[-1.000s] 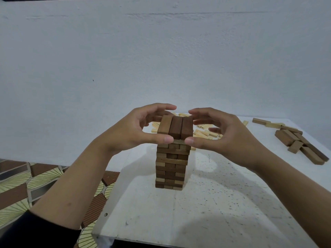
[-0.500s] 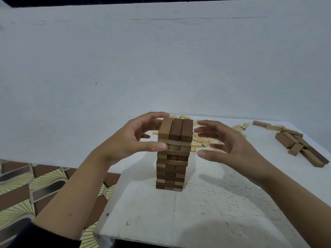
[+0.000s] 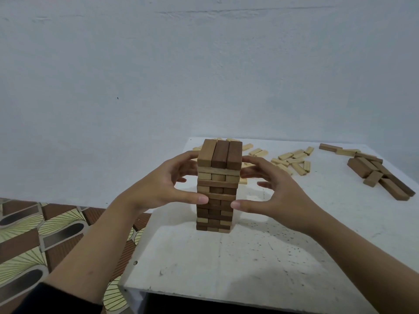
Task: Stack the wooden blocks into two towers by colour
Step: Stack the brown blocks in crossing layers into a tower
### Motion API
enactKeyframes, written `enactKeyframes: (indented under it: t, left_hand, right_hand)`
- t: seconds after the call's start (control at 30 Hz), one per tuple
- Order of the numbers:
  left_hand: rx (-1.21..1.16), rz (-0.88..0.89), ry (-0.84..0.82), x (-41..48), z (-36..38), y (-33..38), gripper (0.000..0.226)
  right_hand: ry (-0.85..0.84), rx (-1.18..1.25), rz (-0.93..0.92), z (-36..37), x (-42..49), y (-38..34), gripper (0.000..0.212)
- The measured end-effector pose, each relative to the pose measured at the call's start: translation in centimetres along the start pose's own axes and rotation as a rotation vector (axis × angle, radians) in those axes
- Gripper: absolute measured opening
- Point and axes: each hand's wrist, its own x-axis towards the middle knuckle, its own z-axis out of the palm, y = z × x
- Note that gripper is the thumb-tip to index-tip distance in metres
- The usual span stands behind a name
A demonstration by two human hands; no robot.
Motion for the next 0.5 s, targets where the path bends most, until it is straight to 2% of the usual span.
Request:
enactKeyframes:
  t: [0.5]
  left_hand:
    - [0.042,0.024,0.019,0.54,0.20,-0.49,0.078]
  right_hand:
    - [0.041,0.002,-0.008,0.63,0.38,0.27,0.081]
